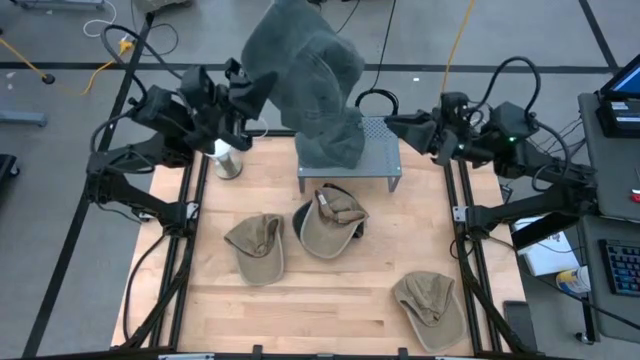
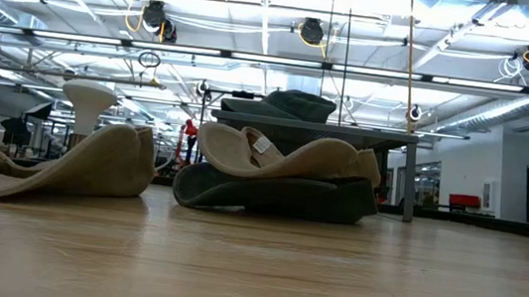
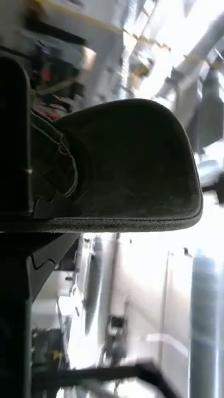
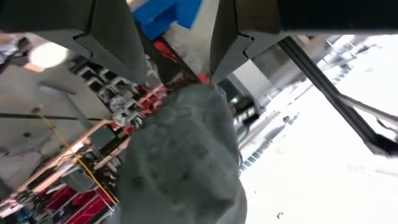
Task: Pick & Place hat
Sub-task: Stack the green cap on top of the green cap on the shelf
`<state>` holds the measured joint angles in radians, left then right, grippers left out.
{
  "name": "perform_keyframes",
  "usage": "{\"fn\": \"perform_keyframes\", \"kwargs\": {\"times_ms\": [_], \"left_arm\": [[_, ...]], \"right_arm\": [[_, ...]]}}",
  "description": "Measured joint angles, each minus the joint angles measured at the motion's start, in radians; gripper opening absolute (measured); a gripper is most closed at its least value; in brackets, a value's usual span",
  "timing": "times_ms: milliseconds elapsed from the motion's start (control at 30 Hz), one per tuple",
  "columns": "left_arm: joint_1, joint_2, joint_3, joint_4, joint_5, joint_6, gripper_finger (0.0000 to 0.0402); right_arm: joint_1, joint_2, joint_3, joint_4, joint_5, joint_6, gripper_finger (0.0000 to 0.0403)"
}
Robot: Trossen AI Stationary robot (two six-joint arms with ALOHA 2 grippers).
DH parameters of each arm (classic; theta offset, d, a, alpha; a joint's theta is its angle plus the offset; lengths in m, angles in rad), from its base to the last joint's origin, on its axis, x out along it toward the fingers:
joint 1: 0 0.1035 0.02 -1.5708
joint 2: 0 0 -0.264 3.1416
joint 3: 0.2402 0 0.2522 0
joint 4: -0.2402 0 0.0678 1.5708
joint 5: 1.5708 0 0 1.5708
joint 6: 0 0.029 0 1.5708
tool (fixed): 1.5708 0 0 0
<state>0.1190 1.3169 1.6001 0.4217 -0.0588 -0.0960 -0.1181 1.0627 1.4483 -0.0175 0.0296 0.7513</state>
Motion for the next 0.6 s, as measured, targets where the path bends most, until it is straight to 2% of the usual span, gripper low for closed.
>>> {"fn": "perform_keyframes", "kwargs": {"times_ms": [200,600], "left_arm": [[-0.022,0.023,0.000,0.093,0.117,0.068,0.0007],[-0.033,0.142,0.001,0.218,0.121,0.030,0.0007]], "right_arm": [[0.000,0.039,0.000,0.135,-0.014,0.025,0.0171],[-0.001,0.098,0.000,0.196,-0.111,0.085,0.0172]]}}
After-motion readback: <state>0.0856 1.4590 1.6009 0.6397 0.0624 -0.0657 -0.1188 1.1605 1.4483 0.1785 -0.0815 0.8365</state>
